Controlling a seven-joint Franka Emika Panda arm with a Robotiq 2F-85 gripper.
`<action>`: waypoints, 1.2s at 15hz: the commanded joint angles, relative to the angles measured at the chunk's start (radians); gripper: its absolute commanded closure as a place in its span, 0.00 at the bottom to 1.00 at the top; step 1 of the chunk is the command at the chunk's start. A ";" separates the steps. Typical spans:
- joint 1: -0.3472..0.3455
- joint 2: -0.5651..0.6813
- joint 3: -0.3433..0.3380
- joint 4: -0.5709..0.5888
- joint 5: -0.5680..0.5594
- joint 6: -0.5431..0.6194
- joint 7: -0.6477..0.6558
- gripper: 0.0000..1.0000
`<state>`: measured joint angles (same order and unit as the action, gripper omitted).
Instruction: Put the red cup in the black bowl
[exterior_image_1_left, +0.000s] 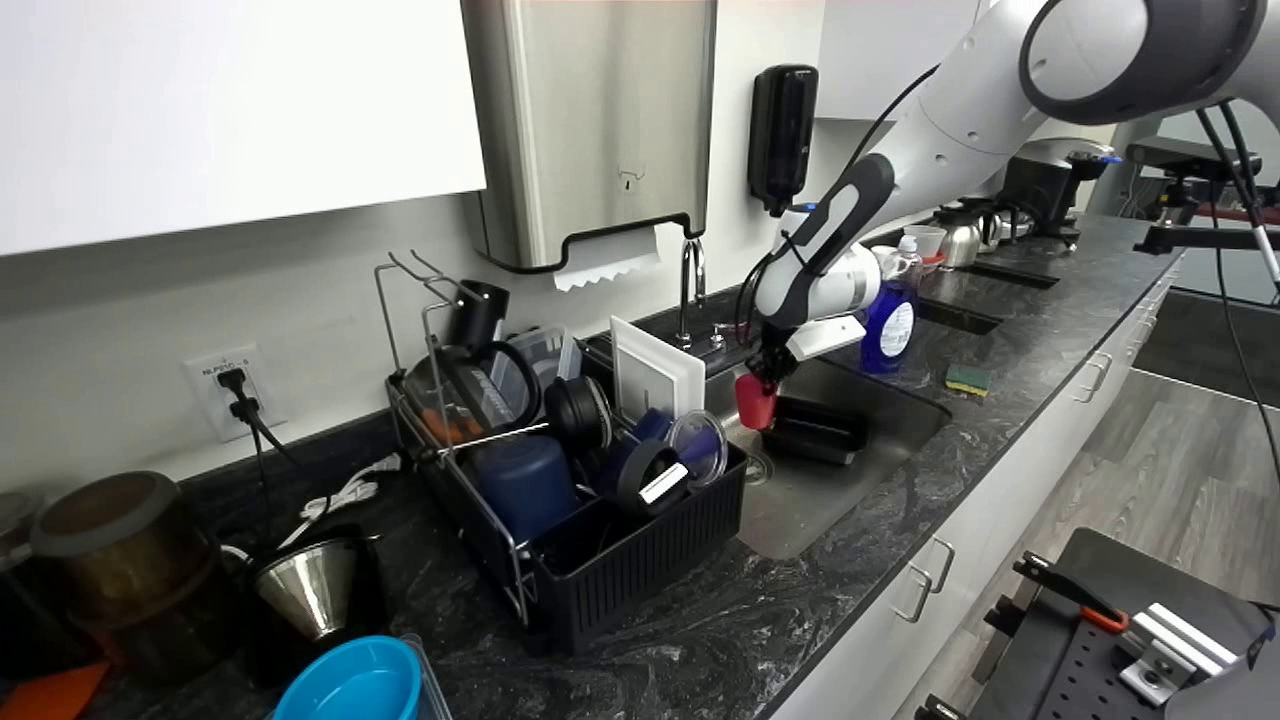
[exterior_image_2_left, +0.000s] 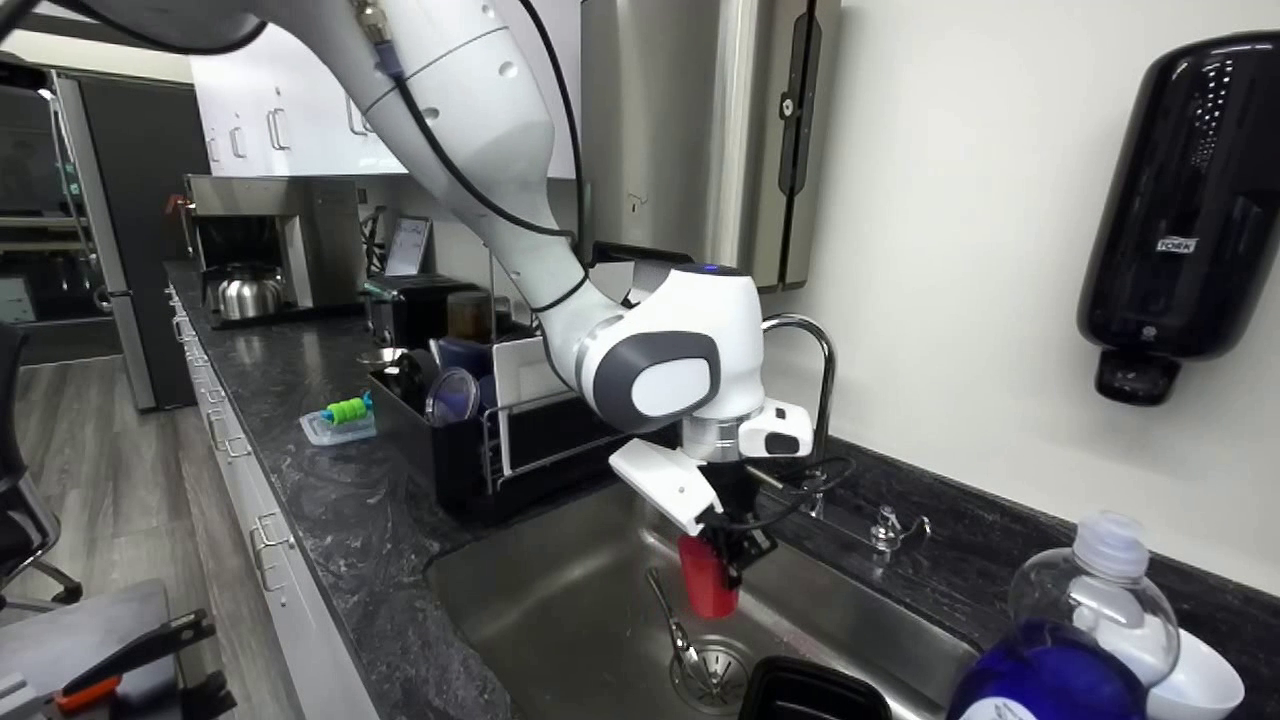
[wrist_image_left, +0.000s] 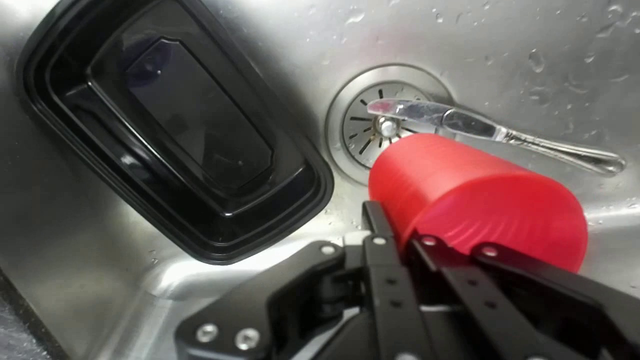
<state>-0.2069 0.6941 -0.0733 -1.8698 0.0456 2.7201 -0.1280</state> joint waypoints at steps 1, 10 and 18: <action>-0.023 0.078 -0.007 0.129 0.009 -0.058 0.034 0.99; -0.079 0.162 -0.058 0.279 0.011 -0.143 0.090 0.99; -0.133 0.172 -0.062 0.275 0.025 -0.164 0.089 0.99</action>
<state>-0.3246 0.8518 -0.1413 -1.6120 0.0511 2.5819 -0.0420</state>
